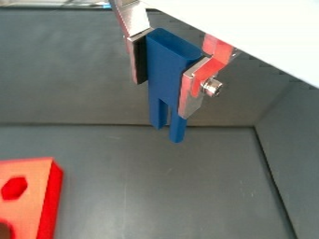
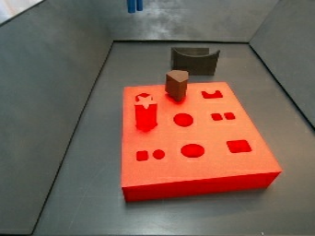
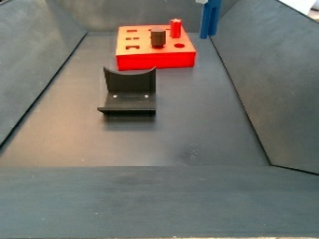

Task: Pick up the square-circle object. Move up. Rotate the square-circle object. Move to above the board. Insert the square-circle object.
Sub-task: Rotate the square-circle object.

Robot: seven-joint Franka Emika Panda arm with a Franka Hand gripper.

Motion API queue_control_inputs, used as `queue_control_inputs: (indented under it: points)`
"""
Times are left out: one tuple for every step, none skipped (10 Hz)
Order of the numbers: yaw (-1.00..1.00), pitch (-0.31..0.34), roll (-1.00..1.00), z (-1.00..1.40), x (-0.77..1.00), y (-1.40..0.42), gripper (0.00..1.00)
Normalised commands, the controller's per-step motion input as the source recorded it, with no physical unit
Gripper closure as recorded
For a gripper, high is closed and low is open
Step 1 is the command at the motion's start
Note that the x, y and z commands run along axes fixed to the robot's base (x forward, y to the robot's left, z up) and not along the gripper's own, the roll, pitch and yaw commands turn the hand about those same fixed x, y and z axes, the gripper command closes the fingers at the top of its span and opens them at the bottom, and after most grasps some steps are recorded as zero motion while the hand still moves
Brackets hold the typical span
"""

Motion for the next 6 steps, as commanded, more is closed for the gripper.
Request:
queue_control_inputs:
  points:
    - [-1.00,0.008,-0.01,0.00,0.00,0.01,1.00]
    - [-1.00,0.009,-0.01,0.00,0.00,0.01,1.00]
    - [-1.00,0.010,-0.01,0.00,0.00,0.01,1.00]
    - [-1.00,0.012,-0.01,0.00,0.00,0.01,1.00]
    - [-1.00,0.013,-0.01,0.00,0.00,0.01,1.00]
    - [-1.00,0.016,-0.01,0.00,0.00,0.01,1.00]
